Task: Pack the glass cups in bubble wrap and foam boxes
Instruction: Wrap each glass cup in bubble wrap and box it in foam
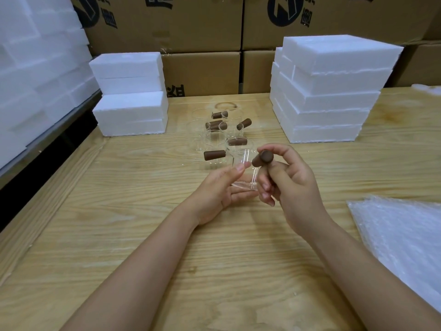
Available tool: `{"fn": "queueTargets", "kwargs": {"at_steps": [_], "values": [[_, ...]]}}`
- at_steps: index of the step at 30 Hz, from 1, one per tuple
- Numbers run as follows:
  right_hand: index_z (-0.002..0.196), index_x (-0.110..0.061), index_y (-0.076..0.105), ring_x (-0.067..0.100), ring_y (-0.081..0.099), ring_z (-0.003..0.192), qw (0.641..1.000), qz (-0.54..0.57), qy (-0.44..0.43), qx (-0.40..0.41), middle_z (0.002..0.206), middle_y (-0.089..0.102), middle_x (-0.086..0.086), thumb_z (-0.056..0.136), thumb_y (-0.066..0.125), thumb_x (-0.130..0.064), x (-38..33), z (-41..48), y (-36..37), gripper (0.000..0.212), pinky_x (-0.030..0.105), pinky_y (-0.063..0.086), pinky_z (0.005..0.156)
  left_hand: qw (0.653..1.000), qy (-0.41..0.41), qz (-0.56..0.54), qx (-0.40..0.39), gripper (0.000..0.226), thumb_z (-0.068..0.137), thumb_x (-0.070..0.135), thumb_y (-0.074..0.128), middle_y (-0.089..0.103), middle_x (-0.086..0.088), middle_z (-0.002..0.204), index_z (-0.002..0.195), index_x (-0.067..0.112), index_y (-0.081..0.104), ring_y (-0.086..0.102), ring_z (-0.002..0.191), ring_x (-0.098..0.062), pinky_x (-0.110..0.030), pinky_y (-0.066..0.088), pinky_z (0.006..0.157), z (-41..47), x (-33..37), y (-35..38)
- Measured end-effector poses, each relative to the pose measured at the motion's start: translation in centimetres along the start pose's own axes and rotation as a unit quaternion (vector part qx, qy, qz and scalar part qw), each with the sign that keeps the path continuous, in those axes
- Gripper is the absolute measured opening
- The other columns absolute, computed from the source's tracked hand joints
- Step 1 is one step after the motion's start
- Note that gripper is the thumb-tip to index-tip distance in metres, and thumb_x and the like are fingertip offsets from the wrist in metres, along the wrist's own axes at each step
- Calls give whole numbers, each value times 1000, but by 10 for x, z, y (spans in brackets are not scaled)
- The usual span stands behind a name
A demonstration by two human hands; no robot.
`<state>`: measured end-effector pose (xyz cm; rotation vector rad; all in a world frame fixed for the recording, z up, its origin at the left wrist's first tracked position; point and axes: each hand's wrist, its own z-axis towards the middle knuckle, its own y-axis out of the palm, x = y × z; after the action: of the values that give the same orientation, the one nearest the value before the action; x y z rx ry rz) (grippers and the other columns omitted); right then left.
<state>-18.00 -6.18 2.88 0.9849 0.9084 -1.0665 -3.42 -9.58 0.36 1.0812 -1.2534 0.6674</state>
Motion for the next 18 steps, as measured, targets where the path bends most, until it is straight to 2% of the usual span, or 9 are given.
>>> {"fn": "queueTargets", "kwargs": {"at_steps": [2, 4, 5, 7, 9, 12, 14, 15, 18], "values": [[98, -20, 55, 8, 46, 44, 999, -30, -21, 8, 63, 55, 1, 83, 51, -8, 0, -2, 1, 20, 18, 36, 43, 1000, 12, 2, 1, 66, 85, 33, 52, 61, -16, 106, 139, -3, 41, 67, 85, -25, -38, 54, 89, 0, -1, 0], [97, -20, 53, 1, 50, 45, 996, -61, -51, 37, 65, 62, -8, 85, 61, -5, 0, -3, 3, 20, 15, 38, 44, 999, 37, 2, 11, 78, 79, 43, 70, 61, -20, 114, 137, 0, 42, 68, 92, -28, -35, 55, 87, 1, -4, -1], [95, -20, 52, 0, 52, 46, 994, -68, -61, 55, 66, 63, -11, 88, 61, -4, 0, -3, 4, 20, 14, 39, 44, 999, 49, 1, 15, 91, 67, 50, 81, 63, -20, 114, 135, 3, 43, 68, 94, -28, -35, 55, 86, 1, -6, -1], [94, -21, 51, 1, 51, 46, 992, -67, -64, 89, 75, 60, -5, 92, 56, -4, 1, -2, 4, 18, 16, 40, 45, 997, 70, 1, 24, 107, 47, 59, 87, 65, -15, 109, 130, 8, 44, 69, 92, -27, -34, 56, 87, 1, -7, -1], [95, -22, 50, 3, 45, 48, 990, -64, -55, 110, 81, 56, 5, 95, 52, -7, 3, 0, 3, 15, 18, 40, 47, 996, 86, -7, 39, 108, 41, 61, 88, 66, -12, 106, 127, 12, 45, 70, 92, -25, -34, 56, 88, 1, -7, -1], [96, -19, 49, 5, 41, 47, 992, -28, -45, 117, 69, 58, -11, 98, 46, -7, 8, 5, -2, 13, 18, 38, 46, 993, 102, -15, 60, 107, 39, 62, 88, 69, -6, 101, 124, 14, 45, 69, 90, -22, -31, 57, 81, 1, -5, 0], [95, -18, 50, 5, 40, 46, 993, 0, -32, 114, 63, 59, -14, 99, 42, -6, 9, 8, -4, 14, 18, 37, 46, 992, 110, 1, 70, 106, 40, 58, 91, 67, -9, 105, 125, 15, 44, 66, 92, -21, -31, 56, 79, 1, -5, 1], [93, -18, 50, 5, 40, 45, 993, 15, -21, 117, 63, 60, -13, 100, 41, -6, 10, 8, -6, 16, 19, 37, 45, 991, 113, 13, 76, 102, 42, 50, 92, 65, -9, 106, 126, 16, 44, 64, 92, -20, -32, 55, 80, 0, -5, 1], [84, -16, 52, 9, 39, 41, 987, 39, 36, 151, 50, 51, -6, 101, 39, -12, 15, 12, -10, 21, 21, 31, 41, 983, 133, 67, 112, 77, 54, 24, 85, 63, 0, 100, 123, 16, 52, 61, 87, -12, -31, 53, 83, 0, -6, 2]]}}
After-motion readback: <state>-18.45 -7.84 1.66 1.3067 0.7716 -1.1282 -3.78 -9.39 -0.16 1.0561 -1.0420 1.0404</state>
